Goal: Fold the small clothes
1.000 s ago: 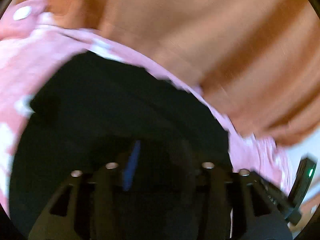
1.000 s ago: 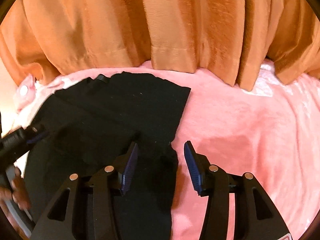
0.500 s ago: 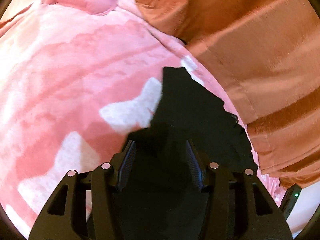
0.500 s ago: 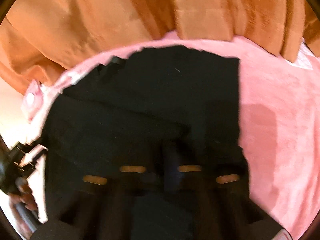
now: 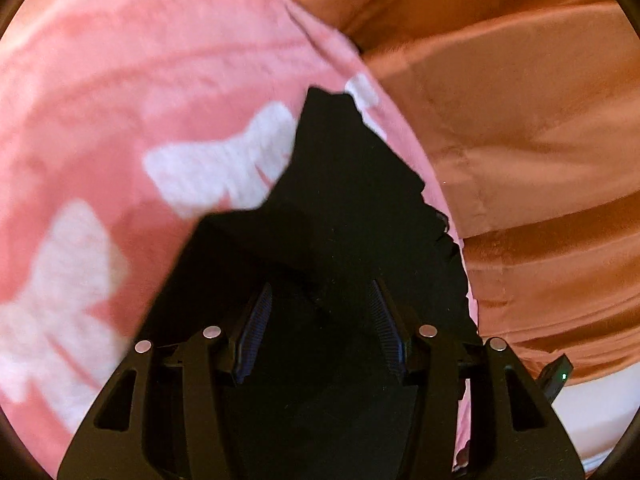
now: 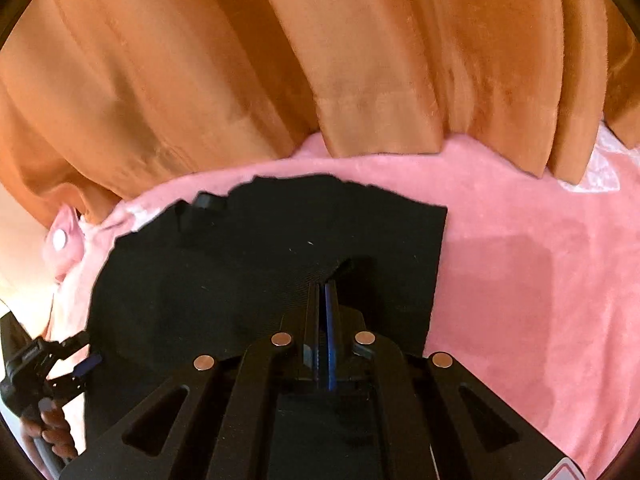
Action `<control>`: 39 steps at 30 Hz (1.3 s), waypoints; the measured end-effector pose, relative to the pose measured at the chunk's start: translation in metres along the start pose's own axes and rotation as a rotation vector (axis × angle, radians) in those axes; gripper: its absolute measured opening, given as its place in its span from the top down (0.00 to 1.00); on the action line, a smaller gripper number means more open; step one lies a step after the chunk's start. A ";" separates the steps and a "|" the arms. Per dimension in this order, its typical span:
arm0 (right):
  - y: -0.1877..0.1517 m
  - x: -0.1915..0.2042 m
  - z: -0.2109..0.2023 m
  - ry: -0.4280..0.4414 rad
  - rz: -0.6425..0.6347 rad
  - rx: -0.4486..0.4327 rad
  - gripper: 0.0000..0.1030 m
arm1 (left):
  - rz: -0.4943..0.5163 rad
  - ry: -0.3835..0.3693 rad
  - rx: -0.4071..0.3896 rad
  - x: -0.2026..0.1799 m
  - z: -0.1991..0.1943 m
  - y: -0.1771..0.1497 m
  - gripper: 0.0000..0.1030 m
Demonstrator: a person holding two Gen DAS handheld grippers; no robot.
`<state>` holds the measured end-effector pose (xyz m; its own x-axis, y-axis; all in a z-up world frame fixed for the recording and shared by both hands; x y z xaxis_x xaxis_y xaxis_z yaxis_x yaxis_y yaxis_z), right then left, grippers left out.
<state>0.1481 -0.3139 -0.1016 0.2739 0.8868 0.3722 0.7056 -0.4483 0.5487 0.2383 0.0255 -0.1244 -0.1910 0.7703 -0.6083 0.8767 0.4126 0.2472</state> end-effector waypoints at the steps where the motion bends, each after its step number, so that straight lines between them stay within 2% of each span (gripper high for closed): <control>1: 0.003 0.003 -0.001 0.016 0.002 -0.007 0.97 | -0.002 0.002 -0.019 -0.001 0.001 0.002 0.55; 3: 0.012 0.016 -0.016 0.073 -0.014 -0.058 0.97 | 0.034 0.035 -0.076 -0.007 0.002 0.013 0.74; 4: 0.017 0.023 -0.026 0.104 -0.023 -0.091 0.97 | 0.052 0.059 -0.102 -0.008 0.001 0.018 0.87; 5: 0.023 0.029 -0.038 0.139 -0.031 -0.132 0.97 | 0.061 0.092 -0.136 -0.007 -0.002 0.023 0.91; 7: 0.027 0.027 -0.046 0.127 -0.055 -0.167 0.97 | 0.052 0.126 -0.176 -0.002 -0.005 0.033 0.95; 9: 0.017 0.002 -0.022 0.013 -0.064 -0.094 0.98 | 0.051 0.162 -0.184 0.004 -0.004 0.036 0.95; 10: 0.004 -0.016 -0.002 -0.041 -0.044 -0.022 0.98 | 0.052 0.164 -0.182 0.007 -0.001 0.035 0.95; 11: -0.004 -0.028 0.009 -0.057 -0.024 0.019 0.98 | 0.053 0.178 -0.177 0.008 0.002 0.035 0.96; 13: -0.006 -0.027 0.008 -0.041 -0.016 0.010 0.98 | 0.048 0.181 -0.201 0.012 0.003 0.032 0.96; 15: 0.006 -0.005 -0.012 0.017 -0.056 -0.065 0.98 | 0.060 0.190 -0.238 0.015 0.004 0.029 0.97; 17: 0.007 0.004 -0.018 0.014 -0.096 -0.094 0.98 | 0.070 0.193 -0.254 0.014 0.003 0.029 0.98; 18: 0.003 0.000 -0.012 -0.005 -0.102 -0.076 0.98 | 0.064 0.188 -0.258 0.015 0.002 0.030 0.98; 20: -0.013 -0.027 0.017 -0.070 -0.074 0.021 0.98 | 0.056 0.169 -0.252 0.016 0.003 0.030 0.97; 21: -0.022 -0.041 0.029 -0.068 -0.040 0.051 1.00 | 0.063 0.167 -0.255 0.016 0.003 0.030 0.97; 23: -0.017 -0.041 0.020 -0.054 -0.015 0.039 0.99 | 0.094 0.176 -0.265 0.014 0.004 0.029 0.97; 27: -0.010 -0.013 -0.022 -0.046 -0.071 -0.036 0.98 | 0.136 0.170 -0.242 0.012 -0.002 0.027 0.96; 29: -0.020 -0.012 -0.044 -0.062 -0.066 -0.035 0.90 | 0.158 0.152 -0.226 0.010 -0.014 0.024 0.95; 31: -0.030 -0.012 -0.065 -0.096 -0.096 -0.026 0.88 | 0.228 0.166 -0.217 0.008 -0.033 0.017 0.93; 32: -0.035 -0.010 -0.075 -0.106 -0.109 -0.019 0.86 | 0.263 0.197 -0.223 0.007 -0.044 0.012 0.87; 33: -0.035 -0.004 -0.077 -0.110 -0.110 -0.012 0.78 | 0.285 0.229 -0.239 0.008 -0.054 0.008 0.81; 34: -0.042 -0.001 -0.087 -0.111 -0.109 -0.010 0.69 | 0.321 0.263 -0.268 0.011 -0.071 0.001 0.69; 35: -0.046 0.002 -0.097 -0.105 -0.113 -0.013 0.64 | 0.352 0.275 -0.288 0.014 -0.085 -0.006 0.65; 37: -0.060 0.008 -0.110 -0.100 -0.134 -0.009 0.53 | 0.377 0.305 -0.291 0.031 -0.110 -0.021 0.63; 39: -0.085 0.008 -0.122 -0.107 -0.145 0.012 0.49 | 0.380 0.300 -0.235 0.053 -0.127 -0.045 0.63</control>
<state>0.0102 -0.2827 -0.0539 0.2358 0.9493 0.2079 0.7503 -0.3138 0.5819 0.1328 0.1096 -0.0714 -0.0271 0.9775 -0.2092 0.7926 0.1485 0.5914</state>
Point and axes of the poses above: each gripper's, at about its wrist camera, not at the fingertips, and z roughly the way its jaws point, x to its left, y to its top, the point moved 5 cm from there along z, roughly the way its jaws point, and after that the axes turned 6 degrees about y, right-handed, at the moved point
